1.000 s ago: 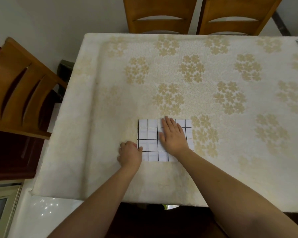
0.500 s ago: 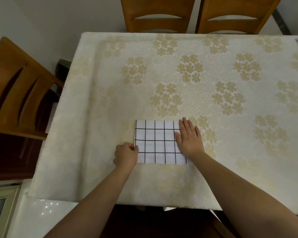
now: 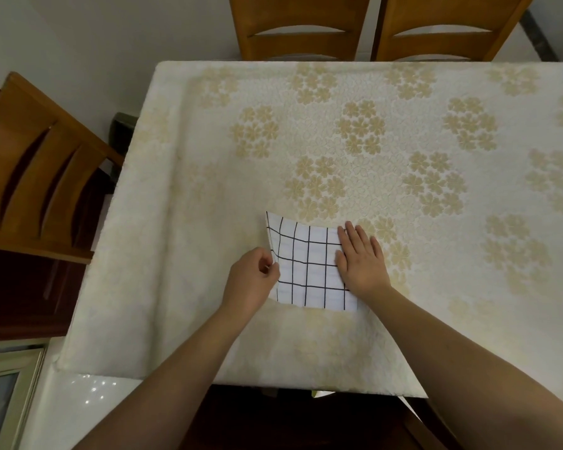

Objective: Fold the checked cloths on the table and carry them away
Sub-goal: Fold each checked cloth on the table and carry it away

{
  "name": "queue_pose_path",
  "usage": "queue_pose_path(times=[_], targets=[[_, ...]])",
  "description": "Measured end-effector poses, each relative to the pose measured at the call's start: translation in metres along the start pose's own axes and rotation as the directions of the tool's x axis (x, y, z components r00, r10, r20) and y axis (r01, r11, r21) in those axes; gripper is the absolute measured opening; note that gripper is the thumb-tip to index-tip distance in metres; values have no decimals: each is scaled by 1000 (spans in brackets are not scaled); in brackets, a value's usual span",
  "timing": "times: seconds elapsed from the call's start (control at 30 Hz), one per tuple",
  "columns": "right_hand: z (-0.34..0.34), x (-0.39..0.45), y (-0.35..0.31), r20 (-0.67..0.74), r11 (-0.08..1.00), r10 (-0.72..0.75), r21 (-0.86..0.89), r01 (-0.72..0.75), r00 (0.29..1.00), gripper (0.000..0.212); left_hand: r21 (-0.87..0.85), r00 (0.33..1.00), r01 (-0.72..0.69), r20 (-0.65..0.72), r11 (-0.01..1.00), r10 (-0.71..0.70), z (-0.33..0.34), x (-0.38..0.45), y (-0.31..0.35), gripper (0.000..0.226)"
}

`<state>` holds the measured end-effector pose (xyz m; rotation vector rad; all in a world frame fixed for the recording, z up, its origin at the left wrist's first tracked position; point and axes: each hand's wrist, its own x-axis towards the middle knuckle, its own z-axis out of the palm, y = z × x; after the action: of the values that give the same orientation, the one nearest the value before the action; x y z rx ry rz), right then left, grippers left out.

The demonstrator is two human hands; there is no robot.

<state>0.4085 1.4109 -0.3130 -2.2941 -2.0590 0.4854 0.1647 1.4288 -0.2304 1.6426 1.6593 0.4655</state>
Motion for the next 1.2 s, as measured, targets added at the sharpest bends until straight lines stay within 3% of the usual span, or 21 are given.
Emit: queue_pose_path(times=[0.17,0.37,0.63,0.8,1.2], targets=[[-4,1,2,-18,1000,-5,10,6,1000,66,6,976,-216,27,976,216,18,-8,20,10],[-6,2,6,-24,999,-25,45,26,999,66,23,952,-303,48,953,302,51,-6,40,9],[-6,2,17,-57,998,-62,19,63,996,64,111,941,-313,175,943,291,86,5,43,8],[-3,-1,28,-95,998,-53,12,55,994,52,154,933,-326,214,933,291,98,11,39,7],[-2,-1,43,-60,999,24,26,-22,998,56,200,925,-330,264,922,274,120,12,41,11]])
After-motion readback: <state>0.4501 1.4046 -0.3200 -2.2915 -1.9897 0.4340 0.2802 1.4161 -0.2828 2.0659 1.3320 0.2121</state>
